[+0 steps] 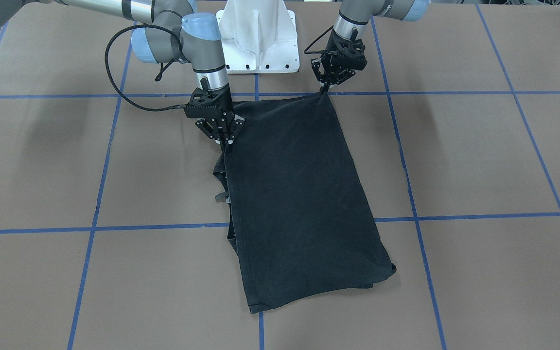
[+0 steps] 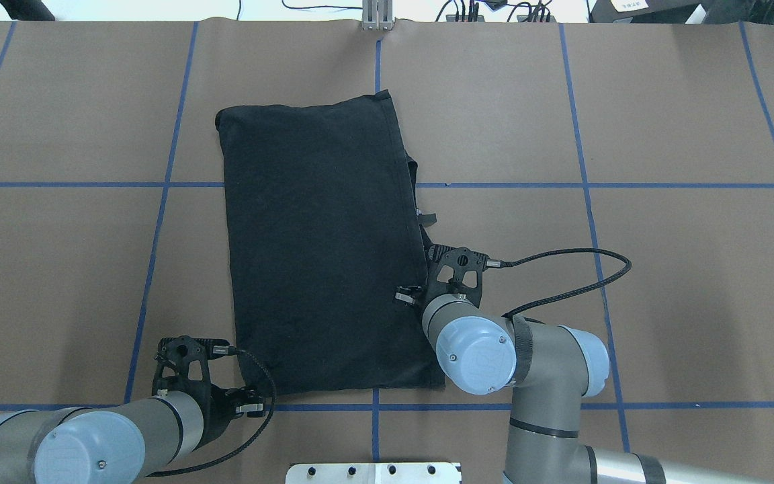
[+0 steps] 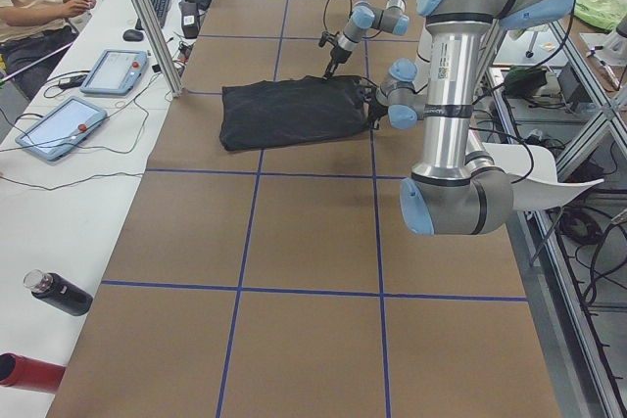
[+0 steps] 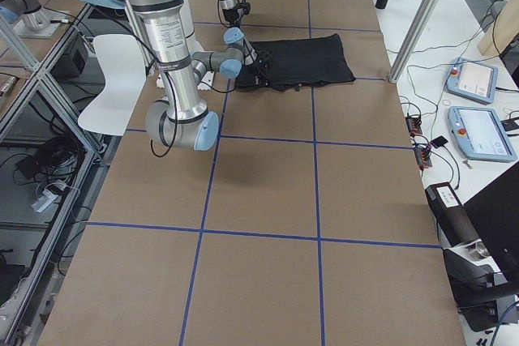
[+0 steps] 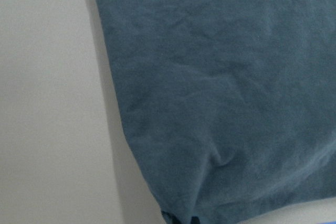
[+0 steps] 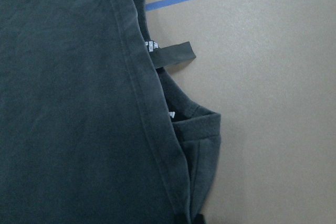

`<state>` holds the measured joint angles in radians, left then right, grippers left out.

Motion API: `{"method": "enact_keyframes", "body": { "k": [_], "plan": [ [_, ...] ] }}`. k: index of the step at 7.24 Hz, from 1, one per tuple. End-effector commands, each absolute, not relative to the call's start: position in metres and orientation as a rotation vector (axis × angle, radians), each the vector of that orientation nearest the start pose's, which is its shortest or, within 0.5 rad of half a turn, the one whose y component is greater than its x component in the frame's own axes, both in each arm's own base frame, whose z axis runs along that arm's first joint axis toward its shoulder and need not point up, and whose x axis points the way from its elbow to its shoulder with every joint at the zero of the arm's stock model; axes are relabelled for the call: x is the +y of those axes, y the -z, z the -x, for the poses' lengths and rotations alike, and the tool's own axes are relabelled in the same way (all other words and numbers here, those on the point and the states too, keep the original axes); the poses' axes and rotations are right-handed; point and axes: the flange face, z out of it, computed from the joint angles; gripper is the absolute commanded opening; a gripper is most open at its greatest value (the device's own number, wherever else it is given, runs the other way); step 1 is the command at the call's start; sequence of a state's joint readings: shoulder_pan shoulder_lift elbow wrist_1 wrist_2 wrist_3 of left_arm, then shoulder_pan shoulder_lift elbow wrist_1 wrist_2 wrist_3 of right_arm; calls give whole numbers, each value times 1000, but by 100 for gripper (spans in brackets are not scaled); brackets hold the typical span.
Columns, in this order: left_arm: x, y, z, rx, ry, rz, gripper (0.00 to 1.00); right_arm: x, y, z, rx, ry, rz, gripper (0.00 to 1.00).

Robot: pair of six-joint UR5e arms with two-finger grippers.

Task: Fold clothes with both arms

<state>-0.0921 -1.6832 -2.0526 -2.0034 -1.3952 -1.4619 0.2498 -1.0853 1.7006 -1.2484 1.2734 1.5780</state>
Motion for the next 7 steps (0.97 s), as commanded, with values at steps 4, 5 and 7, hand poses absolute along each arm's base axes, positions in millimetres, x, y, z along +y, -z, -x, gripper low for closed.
{"method": "enact_keyframes", "body": {
  "k": [4, 5, 7],
  "plan": [
    [-198, -330, -492, 1003, 74, -265, 0, -314, -279, 590, -914, -379, -406, 5],
    [-203, -329, -489, 1006, 78, -272, 0, -312, -275, 584, -927, -379, -406, 0],
    [-208, -312, -477, 1036, 72, -287, 0, -271, -270, 583, -953, -347, -426, 0]
  ]
}}
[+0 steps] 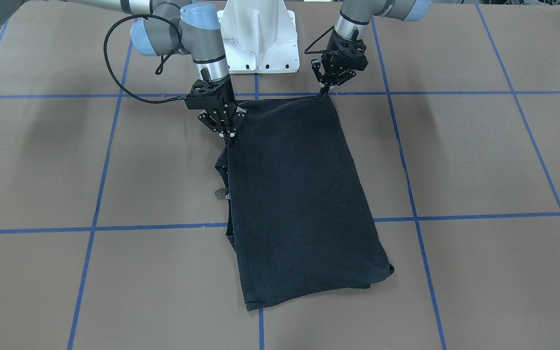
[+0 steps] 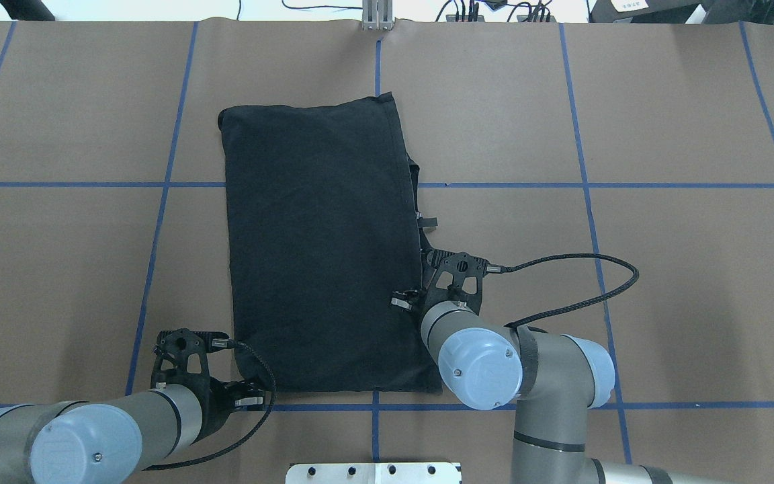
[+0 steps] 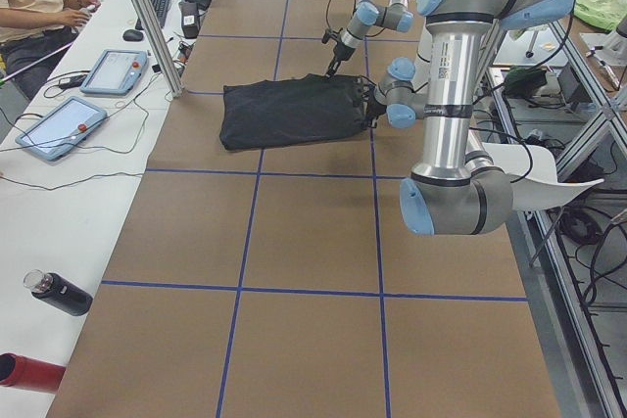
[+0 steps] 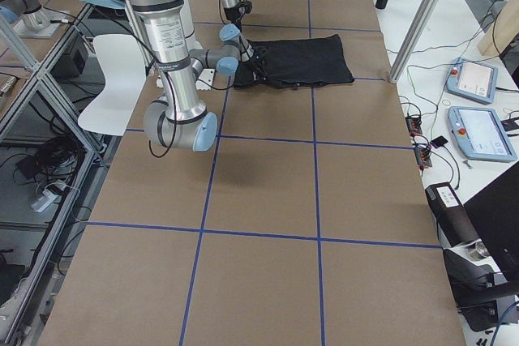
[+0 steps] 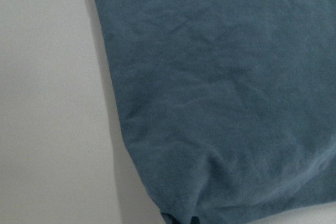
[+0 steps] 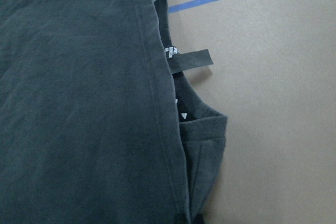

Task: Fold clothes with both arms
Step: 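Grasp the near edge with both grippers and fold it toward the far edge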

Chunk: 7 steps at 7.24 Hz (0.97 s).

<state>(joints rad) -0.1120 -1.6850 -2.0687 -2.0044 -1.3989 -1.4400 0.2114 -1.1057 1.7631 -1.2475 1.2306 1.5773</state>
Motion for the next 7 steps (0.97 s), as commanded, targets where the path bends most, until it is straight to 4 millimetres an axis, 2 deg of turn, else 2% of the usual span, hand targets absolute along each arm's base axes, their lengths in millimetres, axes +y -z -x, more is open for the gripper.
{"method": "enact_keyframes", "body": {
  "k": [1, 2, 4, 5, 7],
  "plan": [
    [-207, -307, -473, 1049, 73, -288, 0, -240, -271, 573, -959, -318, -432, 0],
    [-207, -303, -471, 1058, 74, -289, 0, -230, -266, 563, -957, -304, -430, 0],
    [-209, -296, -465, 1070, 77, -296, 0, -230, -265, 564, -954, -301, -427, 0],
    [-218, -288, -455, 1083, 65, -312, 0, -242, -264, 558, -949, -311, -439, 0],
    [-256, -277, -425, 1089, 55, -336, 0, -267, -249, 538, -973, -347, -439, 0]
  ]
}}
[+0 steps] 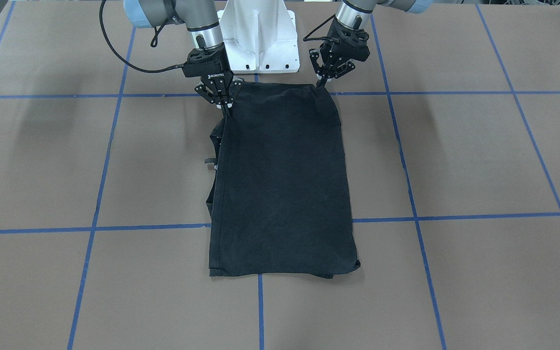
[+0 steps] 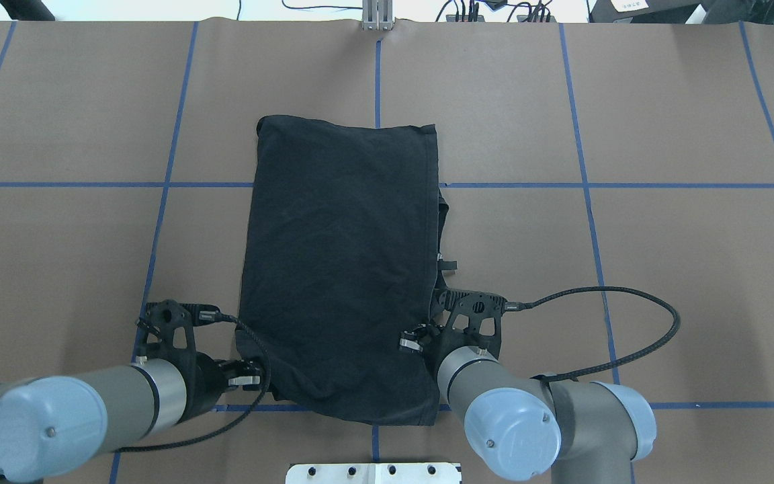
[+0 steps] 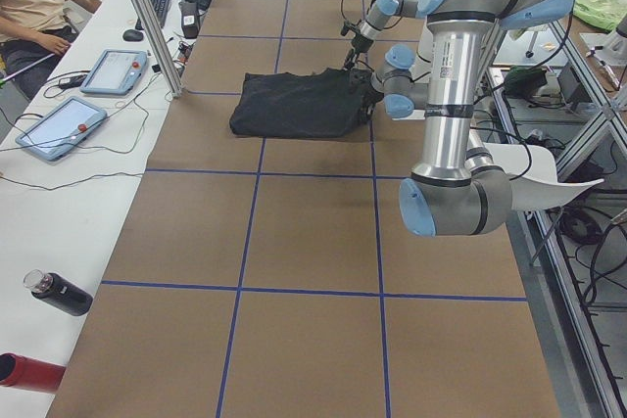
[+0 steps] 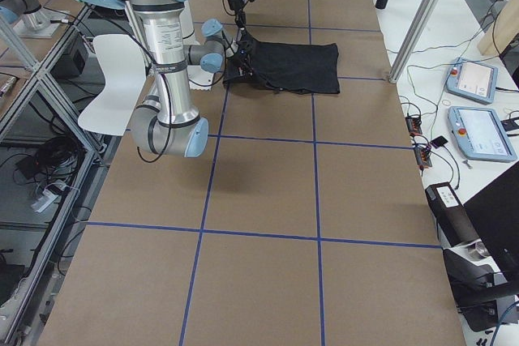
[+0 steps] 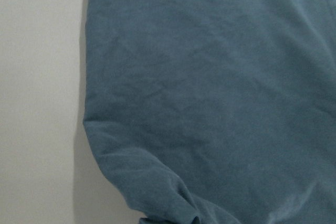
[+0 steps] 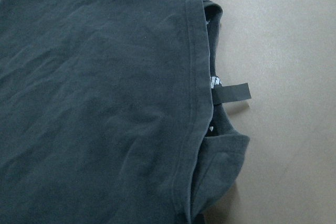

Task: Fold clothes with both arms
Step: 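Grasp the near edge with both grippers and fold it toward the far edge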

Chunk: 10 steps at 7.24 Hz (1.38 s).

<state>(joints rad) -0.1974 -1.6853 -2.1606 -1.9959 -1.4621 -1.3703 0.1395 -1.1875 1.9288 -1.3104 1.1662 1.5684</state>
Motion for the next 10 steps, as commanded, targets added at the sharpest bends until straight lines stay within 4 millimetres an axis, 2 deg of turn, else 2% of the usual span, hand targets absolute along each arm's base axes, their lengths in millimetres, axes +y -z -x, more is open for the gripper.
{"method": "enact_keyframes", "body": {
  "k": [1, 2, 3, 4, 5, 6, 7, 8, 10],
  "plan": [
    [-281, -269, -411, 1089, 49, -376, 0, -280, -246, 531, -974, -364, -442, 0],
    [-305, -254, -402, 1072, 54, -409, 0, -292, -244, 526, -974, -378, -437, 0],
    [-332, -227, -394, 1059, 68, -426, 0, -304, -233, 525, -961, -394, -443, 0],
    [-358, -204, -381, 1038, 59, -454, 0, -318, -215, 523, -942, -410, -449, 0],
    [-386, -197, -365, 1021, 63, -497, 0, -330, -200, 519, -938, -428, -458, 0],
    [-415, -197, -353, 995, 81, -518, 0, -343, -198, 512, -932, -445, -465, 0],
    [-448, -203, -357, 950, 86, -534, 0, -357, -203, 509, -914, -446, -470, 0],
    [-477, -210, -365, 914, 106, -536, 0, -378, -198, 515, -900, -467, -475, 0],
    [-524, -218, -376, 851, 106, -553, 0, -435, -194, 533, -841, -494, -479, 0]
  ]
}}
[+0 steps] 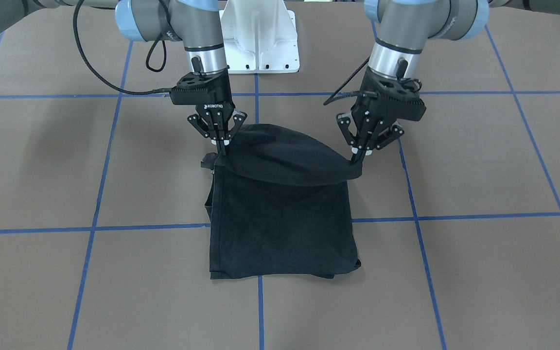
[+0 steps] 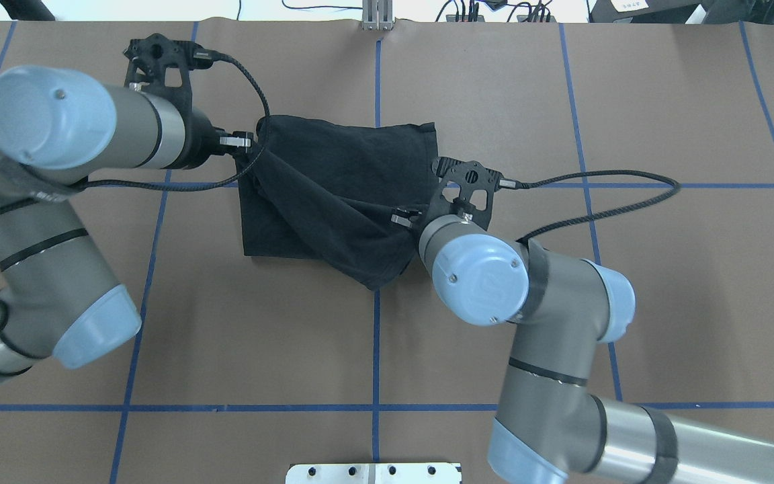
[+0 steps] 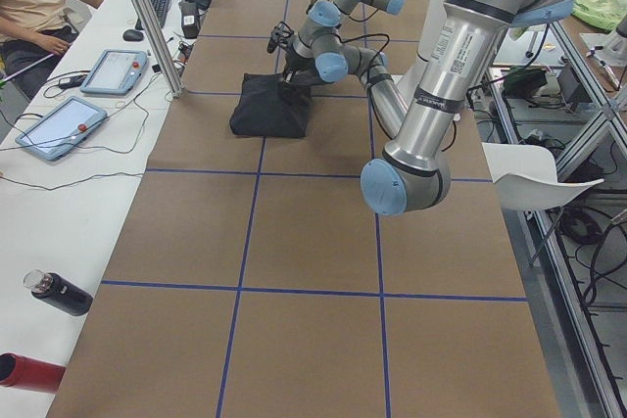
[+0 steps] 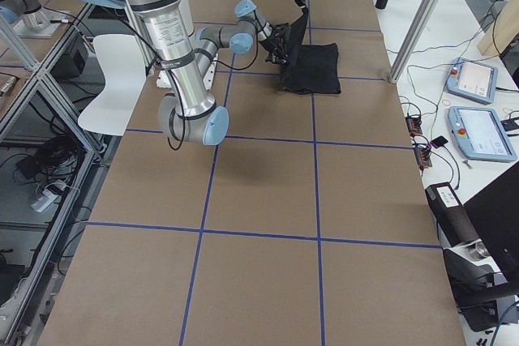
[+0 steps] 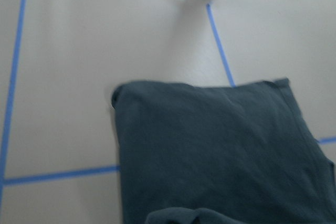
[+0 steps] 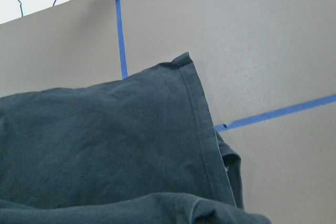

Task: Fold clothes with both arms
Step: 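Grasp the near edge with both grippers and fold it toward the far edge, then carry the near edge over the shirt with both grippers toward the far edge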

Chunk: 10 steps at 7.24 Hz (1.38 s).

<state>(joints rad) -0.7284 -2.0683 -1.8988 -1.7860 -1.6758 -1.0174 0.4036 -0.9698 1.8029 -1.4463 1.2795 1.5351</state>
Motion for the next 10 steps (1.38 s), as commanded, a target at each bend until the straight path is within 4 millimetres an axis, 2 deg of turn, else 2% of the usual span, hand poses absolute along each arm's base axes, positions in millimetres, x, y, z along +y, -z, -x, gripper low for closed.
{"method": "enact_keyframes", "body": {
  "k": [1, 3, 5, 6, 8, 9, 10],
  "plan": [
    [-544, -229, -390, 847, 110, -561, 0, -464, -192, 544, -810, -505, -470, 0],
    [-581, -249, -428, 832, 108, -554, 0, -509, -197, 555, -750, -523, -459, 0],
    [-607, -278, -452, 805, 104, -566, 0, -545, -210, 571, -729, -539, -469, 0],
    [-622, -284, -464, 789, 113, -580, 0, -559, -209, 580, -718, -547, -469, 0],
    [-634, -300, -479, 782, 112, -573, 0, -579, -221, 592, -705, -537, -475, 0],
    [-637, -312, -482, 780, 112, -571, 0, -587, -227, 591, -701, -535, -481, 0],
    [-638, -316, -483, 775, 113, -569, 0, -594, -229, 586, -687, -516, -490, 0]
  ]
}}
